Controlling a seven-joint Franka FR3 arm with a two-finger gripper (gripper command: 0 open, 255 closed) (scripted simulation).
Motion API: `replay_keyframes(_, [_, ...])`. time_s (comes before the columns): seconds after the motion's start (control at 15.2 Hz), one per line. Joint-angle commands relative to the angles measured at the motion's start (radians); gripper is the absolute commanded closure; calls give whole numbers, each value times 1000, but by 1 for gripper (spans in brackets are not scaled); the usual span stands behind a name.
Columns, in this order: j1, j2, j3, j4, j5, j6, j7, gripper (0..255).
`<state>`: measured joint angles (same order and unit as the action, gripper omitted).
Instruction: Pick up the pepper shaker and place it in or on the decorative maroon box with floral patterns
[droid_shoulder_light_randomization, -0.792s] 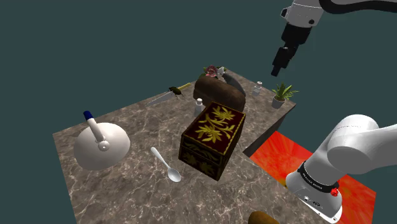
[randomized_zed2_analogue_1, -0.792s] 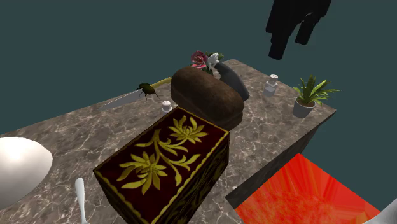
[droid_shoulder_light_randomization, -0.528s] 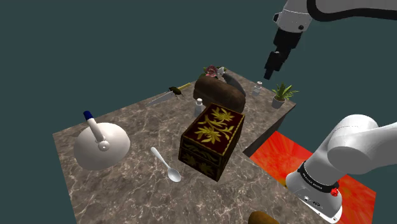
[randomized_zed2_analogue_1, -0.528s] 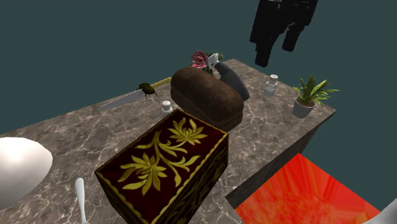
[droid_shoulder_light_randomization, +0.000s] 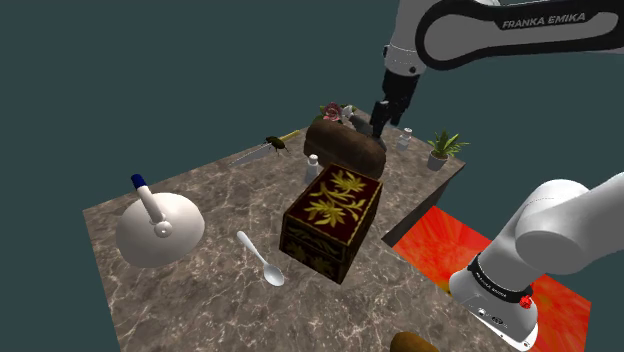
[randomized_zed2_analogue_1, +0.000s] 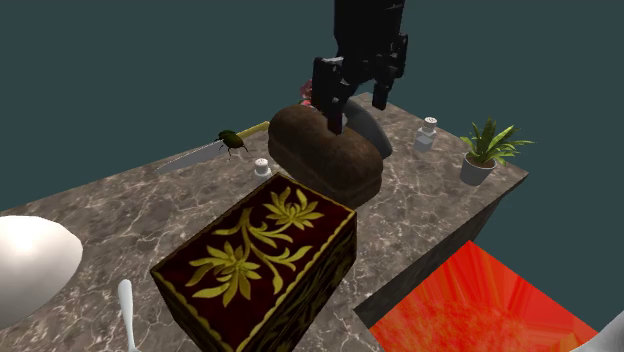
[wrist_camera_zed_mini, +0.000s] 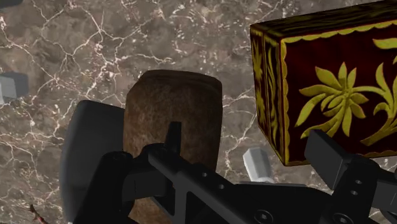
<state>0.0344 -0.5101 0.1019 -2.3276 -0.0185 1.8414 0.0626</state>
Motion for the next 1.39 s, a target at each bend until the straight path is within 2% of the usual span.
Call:
replay_keyframes(0.0, [1, 69, 21, 24, -3, 47, 30, 0])
replay_keyframes(0.53, [5, 357, 94, 148, -59, 205, 161, 0])
replay_keyframes(1.06, [33, 668, 127, 361, -169, 284, 299, 0])
replay_keyframes(1.32, [34, 695, 122, 349, -180, 320, 308, 0])
